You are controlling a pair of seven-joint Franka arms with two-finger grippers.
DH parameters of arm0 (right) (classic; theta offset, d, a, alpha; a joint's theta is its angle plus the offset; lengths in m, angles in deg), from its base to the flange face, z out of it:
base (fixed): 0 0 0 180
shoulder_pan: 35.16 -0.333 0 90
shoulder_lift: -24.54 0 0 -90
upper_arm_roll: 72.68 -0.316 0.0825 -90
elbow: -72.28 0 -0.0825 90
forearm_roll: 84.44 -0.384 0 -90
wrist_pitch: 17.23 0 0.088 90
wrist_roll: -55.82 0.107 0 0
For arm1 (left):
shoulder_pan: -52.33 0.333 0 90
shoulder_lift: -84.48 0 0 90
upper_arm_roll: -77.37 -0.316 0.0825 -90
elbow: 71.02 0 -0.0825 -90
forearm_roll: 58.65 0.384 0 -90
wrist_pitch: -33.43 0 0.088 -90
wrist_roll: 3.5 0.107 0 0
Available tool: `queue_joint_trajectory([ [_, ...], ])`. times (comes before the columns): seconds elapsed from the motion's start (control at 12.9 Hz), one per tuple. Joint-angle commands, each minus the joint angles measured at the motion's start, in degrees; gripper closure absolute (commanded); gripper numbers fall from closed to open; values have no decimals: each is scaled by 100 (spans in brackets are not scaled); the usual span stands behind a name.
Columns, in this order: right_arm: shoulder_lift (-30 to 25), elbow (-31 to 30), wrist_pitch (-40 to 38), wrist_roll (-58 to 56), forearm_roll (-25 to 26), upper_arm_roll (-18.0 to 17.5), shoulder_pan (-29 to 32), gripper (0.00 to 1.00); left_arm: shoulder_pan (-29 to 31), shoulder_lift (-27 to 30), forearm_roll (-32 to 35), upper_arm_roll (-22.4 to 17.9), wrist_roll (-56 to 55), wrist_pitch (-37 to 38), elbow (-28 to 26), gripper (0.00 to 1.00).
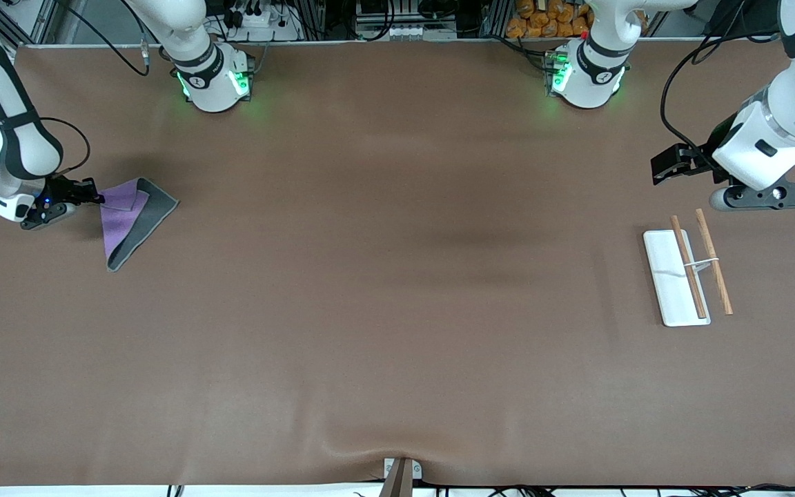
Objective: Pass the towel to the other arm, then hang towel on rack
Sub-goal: 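Lower the right gripper onto the purple towel tip and grasp it, then lift the towel with the right gripper while the left gripper approaches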
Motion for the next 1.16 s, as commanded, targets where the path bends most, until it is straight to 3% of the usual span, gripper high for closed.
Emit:
queue_joint_trajectory([
  [0.0,-102,43,-342,-41,55,-122,88,100,4,51,-123,-6,18,-54,-30,0],
  [0.62,-699,1106,-3146,1249,-516,-149,-675,100,-145,42,-492,64,-105,-54,268,0],
  [0.93,-1393,1360,-4490,2908,-982,-149,-1615,100,-356,-37,-500,126,-183,-54,558,0],
  [1.09,-1544,1833,-5193,4041,-1218,-149,-2255,100,-584,-81,-500,134,-708,-54,725,0],
])
